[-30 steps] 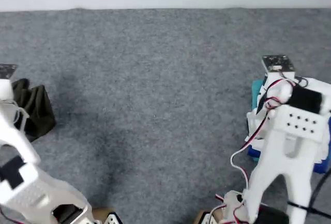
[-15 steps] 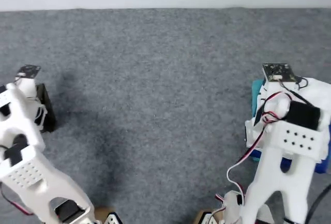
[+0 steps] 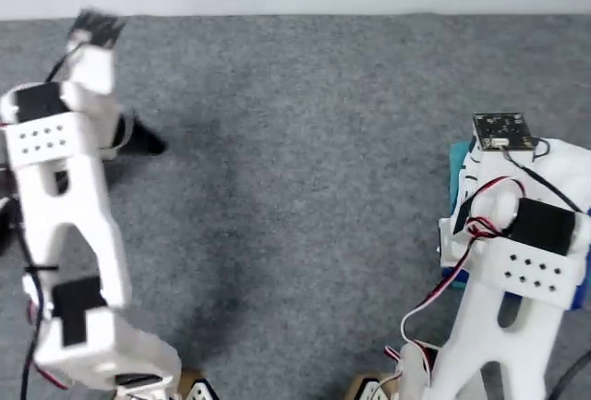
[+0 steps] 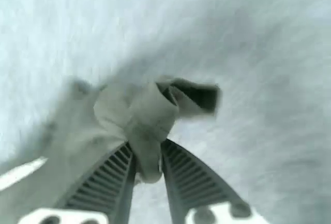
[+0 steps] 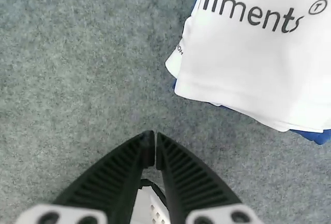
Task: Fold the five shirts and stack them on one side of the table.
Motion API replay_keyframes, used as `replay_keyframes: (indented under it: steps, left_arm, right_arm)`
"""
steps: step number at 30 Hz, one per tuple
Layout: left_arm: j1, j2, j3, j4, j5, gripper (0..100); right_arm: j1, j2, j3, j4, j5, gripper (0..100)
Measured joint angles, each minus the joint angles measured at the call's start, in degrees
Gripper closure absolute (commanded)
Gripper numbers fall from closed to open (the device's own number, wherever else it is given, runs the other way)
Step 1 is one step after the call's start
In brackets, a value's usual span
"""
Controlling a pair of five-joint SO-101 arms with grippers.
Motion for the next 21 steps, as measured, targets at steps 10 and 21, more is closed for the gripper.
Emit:
replay_keyframes:
  steps: [10, 21]
  left_arm:
    - [30.59, -6.77, 0.79, 4.22, 5.80, 99]
    - [41.41, -7.38, 3.60, 6.07, 13.36, 76]
  right_arm:
    - [0.00, 0.00, 0.00, 0.00, 0.00, 99.0]
    - [0.00, 0.00, 0.00, 0.00, 0.00, 99.0]
